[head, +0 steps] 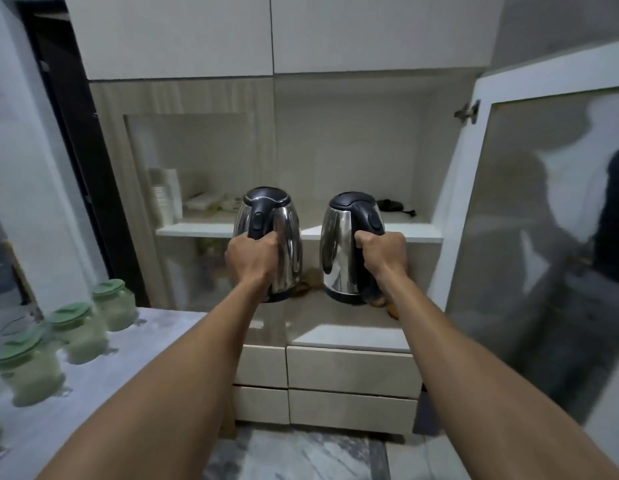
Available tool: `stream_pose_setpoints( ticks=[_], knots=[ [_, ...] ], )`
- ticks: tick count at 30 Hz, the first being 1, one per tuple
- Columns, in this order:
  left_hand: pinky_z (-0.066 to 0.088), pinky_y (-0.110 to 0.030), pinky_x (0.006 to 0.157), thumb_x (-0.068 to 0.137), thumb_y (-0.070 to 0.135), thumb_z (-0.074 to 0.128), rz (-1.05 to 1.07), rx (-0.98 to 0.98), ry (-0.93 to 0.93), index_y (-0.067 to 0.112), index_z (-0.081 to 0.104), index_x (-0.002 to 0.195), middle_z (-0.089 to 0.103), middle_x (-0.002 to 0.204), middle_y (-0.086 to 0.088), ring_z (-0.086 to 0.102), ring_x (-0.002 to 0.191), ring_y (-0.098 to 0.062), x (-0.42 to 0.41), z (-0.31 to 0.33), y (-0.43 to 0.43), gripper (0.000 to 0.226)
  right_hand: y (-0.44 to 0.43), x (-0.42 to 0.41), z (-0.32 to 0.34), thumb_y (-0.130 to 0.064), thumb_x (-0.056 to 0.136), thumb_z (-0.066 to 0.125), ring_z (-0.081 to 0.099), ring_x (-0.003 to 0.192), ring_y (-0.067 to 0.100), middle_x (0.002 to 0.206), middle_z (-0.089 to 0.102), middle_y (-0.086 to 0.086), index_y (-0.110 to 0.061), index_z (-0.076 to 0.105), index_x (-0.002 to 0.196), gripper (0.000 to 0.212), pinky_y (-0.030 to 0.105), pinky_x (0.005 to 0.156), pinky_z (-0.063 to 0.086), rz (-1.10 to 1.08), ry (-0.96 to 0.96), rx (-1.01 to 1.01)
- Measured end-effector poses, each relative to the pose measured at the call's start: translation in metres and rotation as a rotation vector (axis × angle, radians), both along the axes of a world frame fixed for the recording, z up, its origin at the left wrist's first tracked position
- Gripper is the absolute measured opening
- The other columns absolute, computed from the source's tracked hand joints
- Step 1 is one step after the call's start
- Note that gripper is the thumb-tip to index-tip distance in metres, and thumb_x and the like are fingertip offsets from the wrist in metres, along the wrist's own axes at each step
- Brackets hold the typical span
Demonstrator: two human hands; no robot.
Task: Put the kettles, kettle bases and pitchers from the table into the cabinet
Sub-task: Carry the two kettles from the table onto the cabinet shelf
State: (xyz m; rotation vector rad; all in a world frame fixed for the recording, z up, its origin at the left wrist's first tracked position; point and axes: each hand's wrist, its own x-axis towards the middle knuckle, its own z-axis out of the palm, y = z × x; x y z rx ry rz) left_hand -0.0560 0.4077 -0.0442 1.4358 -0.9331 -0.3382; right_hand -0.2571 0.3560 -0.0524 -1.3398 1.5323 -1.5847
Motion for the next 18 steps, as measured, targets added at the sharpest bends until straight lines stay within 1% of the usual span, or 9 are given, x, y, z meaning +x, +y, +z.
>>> stream_pose_setpoints(
  ticks=[3, 4, 7, 8, 9, 11, 13, 15, 18],
  knots=[
    [0.051, -0.031, 0.058, 0.071, 0.033, 0.065, -0.031, 0.008, -0.008, 0.015, 0.065, 0.061, 0.064, 0.061, -0.002, 0.062, 0.064, -0.023, -0.019, 0.000, -0.035, 0.020, -0.025, -0.023, -0.002, -0.035, 0.055, 0.068, 0.054, 0.056, 0.026, 0.055, 0.059, 0.004, -0.016, 0.061, 0.053, 0.020, 0.034, 0.052, 0.040, -0.028, -0.013, -0.007],
    [0.051, -0.032, 0.059, 0.071, 0.033, 0.065, -0.034, 0.012, -0.011, 0.015, 0.065, 0.060, 0.064, 0.062, -0.003, 0.062, 0.064, -0.023, -0.024, 0.000, -0.046, 0.020, -0.034, -0.029, -0.002, -0.036, 0.054, 0.067, 0.054, 0.057, 0.026, 0.056, 0.060, 0.004, -0.016, 0.061, 0.053, 0.021, 0.035, 0.052, 0.041, -0.039, -0.016, -0.005],
    [0.041, -0.028, 0.053, 0.072, 0.029, 0.067, -0.068, 0.007, 0.028, 0.015, 0.063, 0.058, 0.061, 0.058, -0.001, 0.057, 0.060, -0.020, -0.046, 0.003, -0.088, 0.021, -0.073, -0.051, -0.002, -0.035, 0.055, 0.068, 0.056, 0.058, 0.027, 0.058, 0.062, 0.006, -0.014, 0.062, 0.055, 0.022, 0.036, 0.052, 0.041, -0.069, -0.028, 0.000],
    [0.039, -0.027, 0.052, 0.073, 0.029, 0.068, -0.080, 0.004, 0.036, 0.015, 0.063, 0.059, 0.061, 0.058, -0.001, 0.057, 0.059, -0.020, -0.051, 0.004, -0.098, 0.020, -0.081, -0.056, -0.001, -0.034, 0.056, 0.068, 0.056, 0.058, 0.027, 0.058, 0.062, 0.006, -0.014, 0.062, 0.056, 0.021, 0.036, 0.053, 0.041, -0.076, -0.022, -0.003],
    [0.041, -0.027, 0.051, 0.073, 0.028, 0.068, -0.099, 0.001, 0.042, 0.014, 0.065, 0.060, 0.062, 0.059, -0.002, 0.058, 0.060, -0.020, -0.056, 0.005, -0.110, 0.019, -0.090, -0.062, 0.000, -0.032, 0.059, 0.068, 0.056, 0.058, 0.027, 0.057, 0.061, 0.006, -0.014, 0.061, 0.055, 0.020, 0.036, 0.053, 0.041, -0.076, -0.021, -0.011],
    [0.049, -0.030, 0.055, 0.074, 0.027, 0.068, -0.135, -0.010, 0.057, 0.014, 0.067, 0.063, 0.066, 0.063, -0.004, 0.062, 0.063, -0.021, -0.068, 0.007, -0.139, 0.017, -0.115, -0.073, 0.004, -0.027, 0.063, 0.068, 0.055, 0.058, 0.025, 0.054, 0.059, 0.003, -0.016, 0.059, 0.053, 0.018, 0.035, 0.054, 0.040, -0.070, -0.018, -0.034],
    [0.054, -0.032, 0.059, 0.074, 0.026, 0.069, -0.157, -0.011, 0.068, 0.014, 0.068, 0.065, 0.068, 0.066, -0.004, 0.065, 0.066, -0.022, -0.078, 0.012, -0.164, 0.015, -0.134, -0.083, 0.008, -0.026, 0.063, 0.068, 0.054, 0.057, 0.025, 0.053, 0.057, 0.003, -0.016, 0.058, 0.053, 0.018, 0.035, 0.054, 0.039, -0.082, -0.022, -0.025],
    [0.054, -0.034, 0.059, 0.073, 0.027, 0.070, -0.149, -0.011, 0.071, 0.014, 0.070, 0.065, 0.069, 0.066, -0.004, 0.066, 0.067, -0.023, -0.089, 0.018, -0.189, 0.015, -0.157, -0.095, 0.014, -0.028, 0.062, 0.069, 0.051, 0.055, 0.025, 0.052, 0.056, 0.003, -0.016, 0.057, 0.052, 0.019, 0.035, 0.053, 0.038, -0.100, -0.019, 0.002],
    [0.050, -0.031, 0.056, 0.071, 0.029, 0.070, -0.133, -0.019, 0.087, 0.014, 0.069, 0.063, 0.069, 0.065, -0.005, 0.066, 0.068, -0.026, -0.103, 0.026, -0.226, 0.017, -0.192, -0.111, 0.023, -0.029, 0.059, 0.069, 0.051, 0.053, 0.025, 0.051, 0.055, 0.003, -0.015, 0.056, 0.050, 0.021, 0.035, 0.053, 0.039, -0.095, -0.034, 0.003]
  ],
)
